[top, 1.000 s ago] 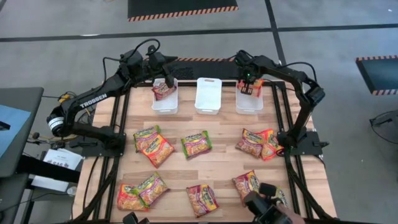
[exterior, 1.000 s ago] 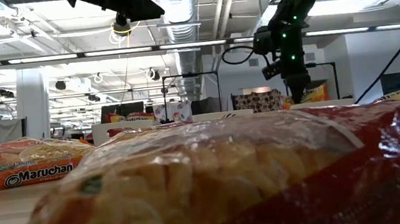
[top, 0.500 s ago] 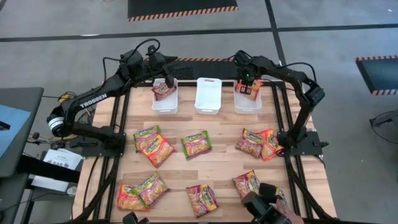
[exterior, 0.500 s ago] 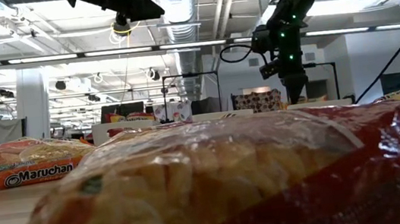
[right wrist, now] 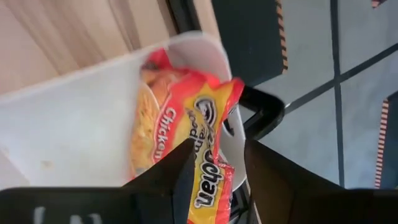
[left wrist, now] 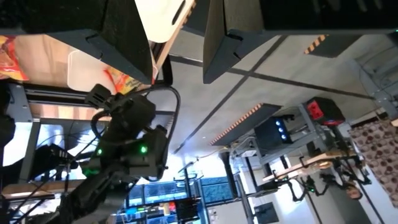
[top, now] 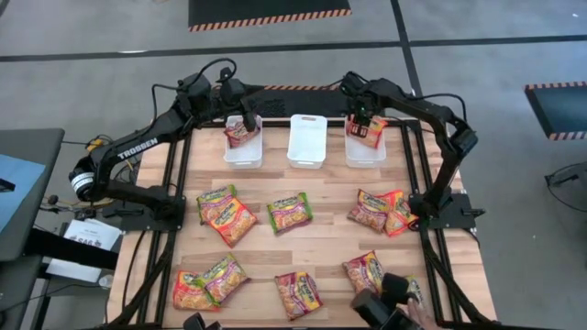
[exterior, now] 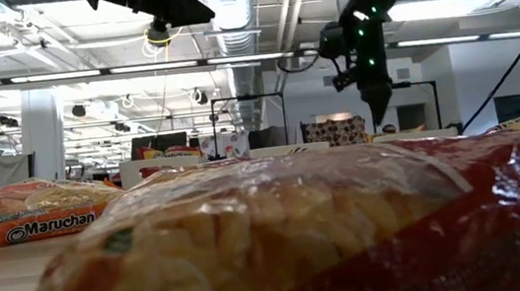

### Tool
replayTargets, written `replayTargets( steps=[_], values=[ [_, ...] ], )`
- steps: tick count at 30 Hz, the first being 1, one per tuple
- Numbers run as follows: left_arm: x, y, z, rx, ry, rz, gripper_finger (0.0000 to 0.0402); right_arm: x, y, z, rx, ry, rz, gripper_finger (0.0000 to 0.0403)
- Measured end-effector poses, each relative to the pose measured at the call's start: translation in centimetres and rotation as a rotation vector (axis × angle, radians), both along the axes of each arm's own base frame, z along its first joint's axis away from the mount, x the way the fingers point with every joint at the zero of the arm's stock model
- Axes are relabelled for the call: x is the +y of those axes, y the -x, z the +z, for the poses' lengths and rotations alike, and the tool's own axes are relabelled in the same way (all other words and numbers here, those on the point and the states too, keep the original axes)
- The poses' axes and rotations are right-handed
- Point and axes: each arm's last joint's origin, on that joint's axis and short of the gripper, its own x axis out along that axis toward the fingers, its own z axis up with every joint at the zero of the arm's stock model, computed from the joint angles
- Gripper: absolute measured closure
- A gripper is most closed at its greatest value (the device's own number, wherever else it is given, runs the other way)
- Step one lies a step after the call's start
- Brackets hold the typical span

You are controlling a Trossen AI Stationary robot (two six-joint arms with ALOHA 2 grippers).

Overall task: Sort Maruchan noodles
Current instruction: Put the green noodle pack into the middle white bin

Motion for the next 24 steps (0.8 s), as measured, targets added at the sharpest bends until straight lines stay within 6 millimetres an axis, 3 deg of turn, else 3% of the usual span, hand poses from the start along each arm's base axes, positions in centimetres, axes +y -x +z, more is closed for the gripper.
replayTargets(
  steps=[9, 19, 24],
  values=[
    [-0.7, 0.9, 1.1, -0.041, -0.02, 0.001, 0.027, 3.1, -1.1, 4.7, -0.017, -0.082, -0.125, 0.0239],
    [-1.9, 2.3, 2.4, -0.146, 0.086, -0.031, 0.027, 7.8, -1.6, 4.8, 0.008, -0.394, -0.234, 0.0239],
    [-2.7, 3.0, 2.8, -0.195, 0.203, -0.113, 0.027, 11.6, -1.6, 6.5, -0.07, -0.456, -0.161, 0.0239]
  ],
)
